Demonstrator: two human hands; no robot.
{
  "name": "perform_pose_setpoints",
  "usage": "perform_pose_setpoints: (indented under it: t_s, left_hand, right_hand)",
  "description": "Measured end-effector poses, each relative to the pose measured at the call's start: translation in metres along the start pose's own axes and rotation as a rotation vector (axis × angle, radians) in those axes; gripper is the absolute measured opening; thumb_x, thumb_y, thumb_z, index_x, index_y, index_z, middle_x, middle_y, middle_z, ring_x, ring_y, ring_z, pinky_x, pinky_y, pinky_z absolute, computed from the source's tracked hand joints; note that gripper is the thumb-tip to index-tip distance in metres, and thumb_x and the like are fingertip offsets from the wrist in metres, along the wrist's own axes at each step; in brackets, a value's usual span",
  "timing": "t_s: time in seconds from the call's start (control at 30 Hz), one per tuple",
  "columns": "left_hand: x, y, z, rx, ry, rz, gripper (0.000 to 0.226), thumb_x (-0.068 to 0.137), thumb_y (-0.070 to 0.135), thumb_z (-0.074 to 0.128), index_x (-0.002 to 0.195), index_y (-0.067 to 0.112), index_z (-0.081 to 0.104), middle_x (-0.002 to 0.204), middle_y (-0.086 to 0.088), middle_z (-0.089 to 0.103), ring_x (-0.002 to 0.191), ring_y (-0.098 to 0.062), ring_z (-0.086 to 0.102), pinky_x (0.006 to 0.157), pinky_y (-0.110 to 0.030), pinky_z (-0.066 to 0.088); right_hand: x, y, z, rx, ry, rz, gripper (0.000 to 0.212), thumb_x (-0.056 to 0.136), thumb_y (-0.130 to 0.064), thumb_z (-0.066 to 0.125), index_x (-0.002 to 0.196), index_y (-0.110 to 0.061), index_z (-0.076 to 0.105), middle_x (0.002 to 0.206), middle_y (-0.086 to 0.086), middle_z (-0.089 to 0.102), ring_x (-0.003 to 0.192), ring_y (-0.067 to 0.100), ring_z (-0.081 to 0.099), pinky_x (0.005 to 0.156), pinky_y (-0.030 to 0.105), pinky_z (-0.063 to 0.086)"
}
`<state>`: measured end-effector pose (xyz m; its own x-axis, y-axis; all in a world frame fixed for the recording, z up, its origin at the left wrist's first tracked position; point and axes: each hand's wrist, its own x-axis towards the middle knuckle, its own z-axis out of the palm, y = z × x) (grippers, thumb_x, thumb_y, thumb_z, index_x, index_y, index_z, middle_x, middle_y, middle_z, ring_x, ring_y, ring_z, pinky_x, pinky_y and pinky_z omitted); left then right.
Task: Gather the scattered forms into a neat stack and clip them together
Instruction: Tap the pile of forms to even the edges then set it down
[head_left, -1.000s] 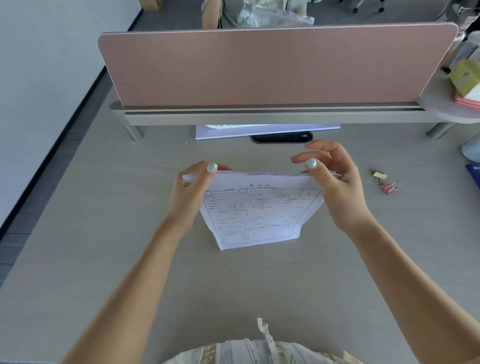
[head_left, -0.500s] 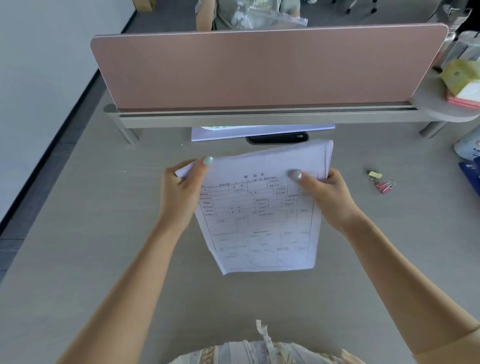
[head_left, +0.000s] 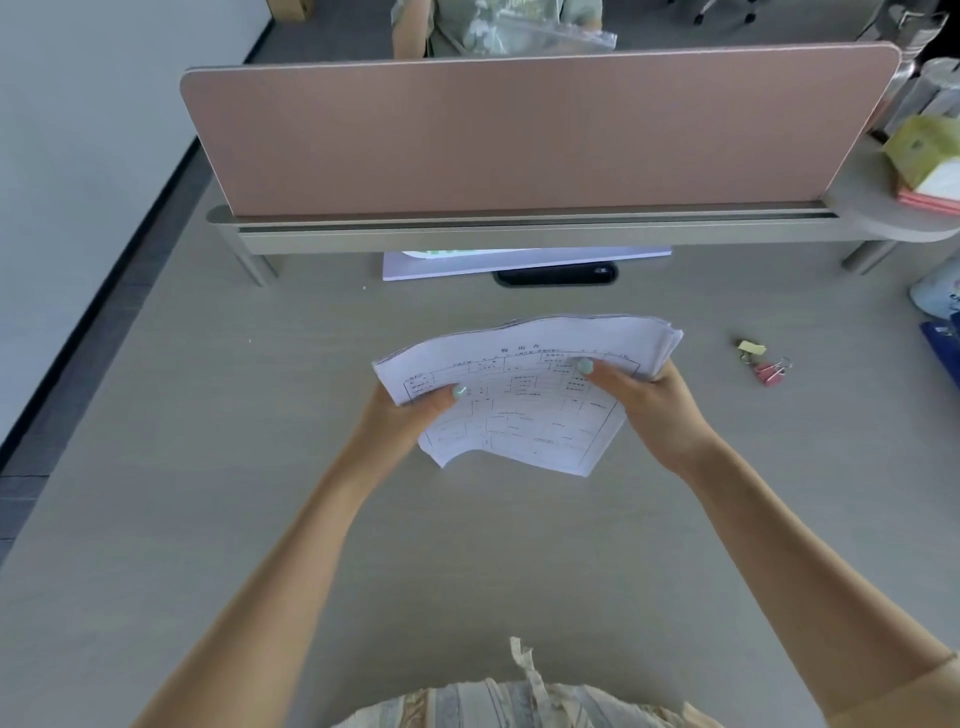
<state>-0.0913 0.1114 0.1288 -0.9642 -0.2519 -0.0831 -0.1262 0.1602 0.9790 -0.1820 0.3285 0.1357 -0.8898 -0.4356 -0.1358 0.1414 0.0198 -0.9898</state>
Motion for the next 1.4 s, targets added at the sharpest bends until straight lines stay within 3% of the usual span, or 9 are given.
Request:
perform_pose_setpoints:
  t_s: [0.17,0.37,0.5,0.67,0.8,0.9,1.07,1.2,1.4]
  left_hand:
    - [0.005,0.005,0.001,-0.043,0.136,0.061,0.026,0.085,0.013,0.065,0.089,0.038,0.063,0.082,0.029,0.071,0.083,0.012,0.064,0.072,-0.008,0.050]
    - [0.002,-0.014,0.004,-0.017,0.072,-0.056,0.023,0.084,0.016,0.065,0.100,0.032,0.063,0.100,0.016,0.070,0.090,0.008,0.064,0.078,-0.015,0.048]
    - [-0.002,-0.017,-0.001,-0.093,0.098,-0.068,0.023,0.083,0.012,0.066,0.092,0.033,0.065,0.084,0.025,0.073,0.083,0.010,0.066,0.070,-0.009,0.051]
    - [-0.008,-0.033,0.009,-0.085,0.014,-0.140,0.024,0.085,0.016,0.064,0.099,0.035,0.062,0.091,0.029,0.072,0.090,0.011,0.065,0.070,-0.007,0.050]
    - [0.001,-0.030,0.007,-0.094,-0.035,-0.213,0.019,0.086,0.023,0.063,0.099,0.037,0.066,0.097,0.024,0.073,0.096,0.003,0.067,0.079,-0.018,0.054]
    - [0.008,-0.028,0.004,-0.177,-0.087,-0.325,0.020,0.078,0.029,0.063,0.097,0.033,0.070,0.100,0.012,0.076,0.098,-0.010,0.070,0.088,-0.032,0.053]
    - [0.013,-0.042,0.014,-0.271,-0.150,-0.515,0.019,0.089,0.030,0.055,0.101,0.026,0.069,0.099,0.004,0.077,0.092,-0.015,0.072,0.074,-0.031,0.057]
    - [0.024,-0.059,0.027,-0.248,-0.064,-0.568,0.029,0.094,0.038,0.046,0.105,0.023,0.068,0.108,0.000,0.075,0.097,-0.016,0.071,0.083,-0.037,0.053]
    - [0.063,-0.078,0.050,-0.146,0.050,-0.551,0.040,0.096,0.038,0.041,0.117,0.010,0.060,0.120,-0.009,0.067,0.114,-0.026,0.062,0.105,-0.049,0.043]
  right_hand:
    - [0.000,-0.010,-0.003,0.052,0.020,-0.075,0.015,0.070,-0.032,0.076,0.083,-0.026,0.073,0.094,-0.006,0.072,0.095,0.014,0.067,0.085,0.032,0.054]
    - [-0.002,0.013,0.001,-0.056,-0.019,0.073,0.014,0.082,-0.015,0.067,0.090,-0.026,0.070,0.107,0.004,0.072,0.102,0.019,0.067,0.096,0.045,0.050]
    - [-0.007,0.010,-0.002,0.006,-0.033,0.045,0.015,0.083,-0.011,0.065,0.093,-0.021,0.071,0.109,0.010,0.071,0.102,0.023,0.067,0.092,0.041,0.053]
    - [-0.012,0.029,-0.003,-0.092,-0.022,0.128,0.013,0.077,-0.026,0.069,0.090,-0.024,0.072,0.107,0.015,0.070,0.103,0.032,0.064,0.094,0.055,0.048]
    - [-0.007,0.016,-0.010,-0.093,-0.030,0.080,0.012,0.087,-0.023,0.060,0.088,-0.019,0.071,0.094,0.005,0.074,0.090,0.023,0.067,0.085,0.028,0.054]
    - [0.004,0.007,-0.016,-0.026,-0.040,0.049,0.019,0.092,-0.020,0.052,0.093,-0.014,0.070,0.095,0.007,0.073,0.096,0.020,0.067,0.088,0.033,0.052]
    - [0.012,0.035,-0.022,0.133,0.019,0.259,0.016,0.091,-0.022,0.053,0.094,-0.017,0.068,0.090,-0.003,0.075,0.093,0.021,0.069,0.082,0.040,0.057]
    - [0.011,0.073,-0.030,0.069,0.089,0.377,0.015,0.092,-0.020,0.053,0.096,-0.015,0.067,0.102,0.006,0.071,0.104,0.030,0.065,0.094,0.048,0.050]
    - [0.012,0.108,-0.044,0.137,0.100,0.522,0.017,0.094,-0.018,0.050,0.099,-0.013,0.065,0.106,0.006,0.070,0.102,0.025,0.066,0.089,0.039,0.053]
